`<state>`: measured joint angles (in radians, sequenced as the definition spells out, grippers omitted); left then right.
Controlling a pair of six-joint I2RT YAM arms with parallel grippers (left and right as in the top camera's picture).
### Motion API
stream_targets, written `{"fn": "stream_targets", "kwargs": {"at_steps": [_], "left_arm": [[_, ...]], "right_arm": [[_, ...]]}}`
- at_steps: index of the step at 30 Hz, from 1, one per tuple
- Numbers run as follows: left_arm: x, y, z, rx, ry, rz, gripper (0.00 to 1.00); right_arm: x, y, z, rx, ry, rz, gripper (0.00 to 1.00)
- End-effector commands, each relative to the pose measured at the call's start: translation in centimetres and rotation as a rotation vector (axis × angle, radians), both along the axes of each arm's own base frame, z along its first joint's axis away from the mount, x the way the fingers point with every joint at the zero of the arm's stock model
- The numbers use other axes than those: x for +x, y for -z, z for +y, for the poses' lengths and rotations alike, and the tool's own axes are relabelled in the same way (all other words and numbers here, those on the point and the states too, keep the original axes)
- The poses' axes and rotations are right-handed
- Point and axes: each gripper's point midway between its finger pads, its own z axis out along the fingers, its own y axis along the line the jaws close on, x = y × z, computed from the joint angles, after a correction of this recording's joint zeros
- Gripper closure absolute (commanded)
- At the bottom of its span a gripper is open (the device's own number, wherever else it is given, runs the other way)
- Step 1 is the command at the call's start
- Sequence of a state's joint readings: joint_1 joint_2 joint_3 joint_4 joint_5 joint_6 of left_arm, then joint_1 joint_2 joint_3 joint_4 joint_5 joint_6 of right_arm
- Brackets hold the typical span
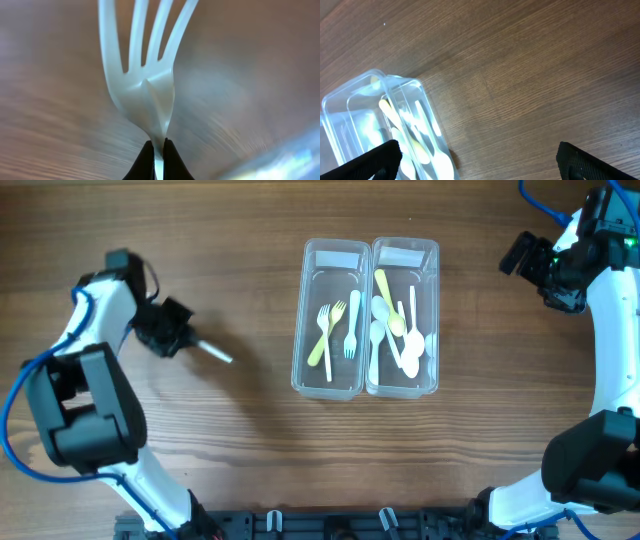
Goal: Pack container
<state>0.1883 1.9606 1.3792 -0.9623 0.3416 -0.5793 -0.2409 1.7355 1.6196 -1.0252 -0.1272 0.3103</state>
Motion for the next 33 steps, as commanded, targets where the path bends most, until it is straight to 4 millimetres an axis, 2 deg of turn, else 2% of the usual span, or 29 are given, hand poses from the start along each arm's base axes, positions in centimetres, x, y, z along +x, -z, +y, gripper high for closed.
{"fn": "stream_targets", "kwargs": {"at_steps": [1, 4, 6, 9, 12, 16, 20, 22, 24, 27, 30, 33], "left_arm": [[2.8, -7.4, -5.1, 0.018, 0.313, -0.289, 0.96], [3.2, -10.4, -9.6, 0.028, 0.461, -0.406, 0.96], [3.1, -12.0, -13.8, 0.021, 0.565, -0.488, 0.96], [2.5, -12.6, -18.8, 0.031, 0.684, -0.553, 0.96], [1.8, -12.2, -22.1, 0.133, 0.800, -0.597, 0.96], [1.0, -11.5, -24.1, 0.301, 0.887, -0.614, 0.96], [0.0, -10.4, -25.9, 0.324, 0.942, -0.603, 0.93], [-0.2, -9.6, -26.2, 0.323, 0.955, -0.585, 0.77], [-0.1, -8.8, -26.1, 0.329, 0.959, -0.565, 0.52], [0.2, -8.6, -25.7, 0.341, 0.981, -0.566, 0.27], [0.8, -9.5, -24.7, 0.368, 0.972, -0.582, 0.14], [1.2, -11.1, -23.3, 0.381, 0.933, -0.605, 0.12]], "right_arm": [[0.3, 0.1, 0.2, 0.011, 0.001, 0.000, 0.00], [0.3, 0.1, 0.2, 0.011, 0.002, -0.001, 0.00], [0.3, 0.0, 0.2, 0.011, 0.001, -0.001, 0.00], [0.3, 0.0, 0.2, 0.011, 0.001, -0.001, 0.00], [0.3, 0.0, 0.2, 0.011, 0.001, 0.000, 0.00], [0.3, 0.1, 0.2, 0.011, 0.001, 0.000, 0.00], [0.3, 0.0, 0.2, 0.009, -0.002, -0.001, 0.00], [0.3, 0.0, 0.2, 0.009, -0.002, -0.001, 0.00], [0.3, 0.1, 0.2, 0.008, -0.003, -0.001, 0.00], [0.5, -0.1, 0.1, 0.001, -0.012, -0.012, 0.00], [0.7, -0.1, 0.1, -0.006, -0.024, -0.021, 0.00], [0.8, 0.5, 0.1, -0.002, -0.024, -0.005, 0.01]]}}
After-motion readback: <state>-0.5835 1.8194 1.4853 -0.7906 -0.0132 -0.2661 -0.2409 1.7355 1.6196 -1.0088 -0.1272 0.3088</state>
